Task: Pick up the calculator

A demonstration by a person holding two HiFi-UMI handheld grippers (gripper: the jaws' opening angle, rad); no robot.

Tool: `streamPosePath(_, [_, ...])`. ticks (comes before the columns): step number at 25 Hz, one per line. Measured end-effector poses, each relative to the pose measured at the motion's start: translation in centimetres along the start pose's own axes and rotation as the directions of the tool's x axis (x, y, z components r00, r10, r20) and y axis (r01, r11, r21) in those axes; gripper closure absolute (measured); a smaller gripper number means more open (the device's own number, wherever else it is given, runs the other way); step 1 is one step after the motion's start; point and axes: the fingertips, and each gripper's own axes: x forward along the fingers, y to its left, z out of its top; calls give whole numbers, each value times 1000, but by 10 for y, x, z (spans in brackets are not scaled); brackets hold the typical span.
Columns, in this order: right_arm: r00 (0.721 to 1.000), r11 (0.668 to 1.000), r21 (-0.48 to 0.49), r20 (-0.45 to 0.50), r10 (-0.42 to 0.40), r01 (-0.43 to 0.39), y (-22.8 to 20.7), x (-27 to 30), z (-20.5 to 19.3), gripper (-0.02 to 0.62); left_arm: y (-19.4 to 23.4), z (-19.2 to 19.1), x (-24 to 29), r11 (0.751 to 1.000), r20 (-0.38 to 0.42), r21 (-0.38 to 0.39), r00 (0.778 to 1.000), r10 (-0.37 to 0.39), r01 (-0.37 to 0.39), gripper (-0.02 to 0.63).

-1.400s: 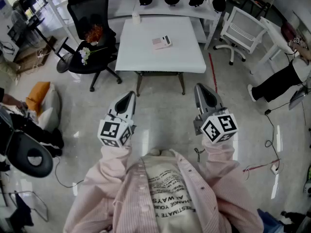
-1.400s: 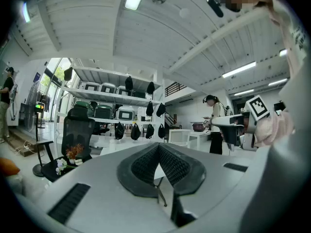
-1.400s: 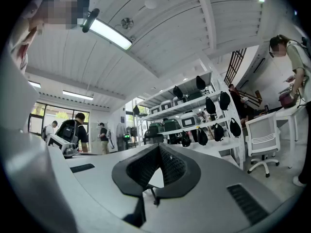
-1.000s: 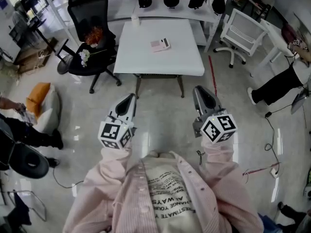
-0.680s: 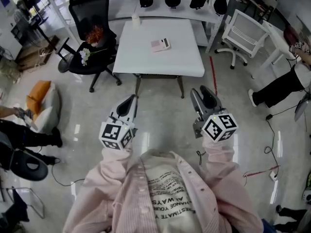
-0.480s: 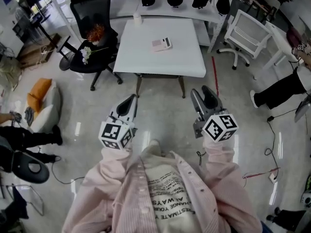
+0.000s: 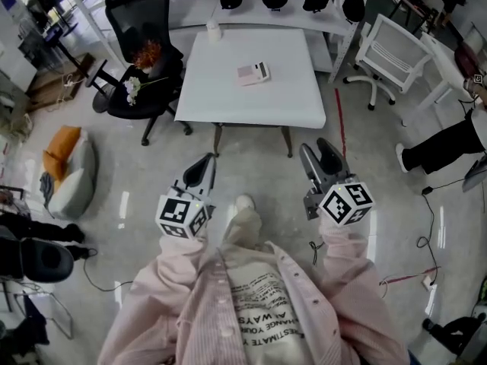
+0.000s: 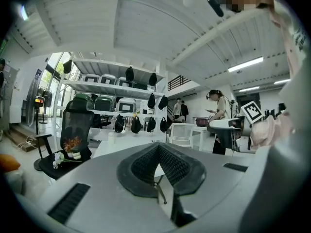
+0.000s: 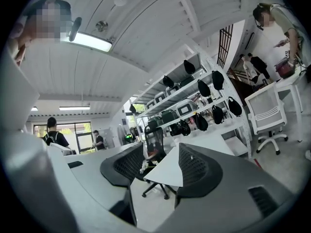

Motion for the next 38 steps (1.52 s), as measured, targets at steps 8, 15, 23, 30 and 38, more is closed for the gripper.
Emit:
streamPosePath(8, [1000,1000,25,-15,-1,1,-36,66,4,397,42,-2,69,999,-25,-35,1000,-2,2,604])
streamPosePath(15, [999,998,52,-47,-24,26,-74,129,7,397,77,-3,135,998,-51,-68,998,-22,19,604])
streamPosePath(23, [997,997,65,-67,-33,38,-103,188,4,397,120,-1,186,997,-53,-80,998,-20,16,604])
streamPosePath(30, [996,996,86,-82,-31,38,-115,213,0,398,133,-2,202,996,-57,-86,998,-21,16,604])
streamPosePath(38, [992,991,124,-121,-39,54,-139,250,-13,399,156,-17,229,993,-102,-120,995,-3,-10,604])
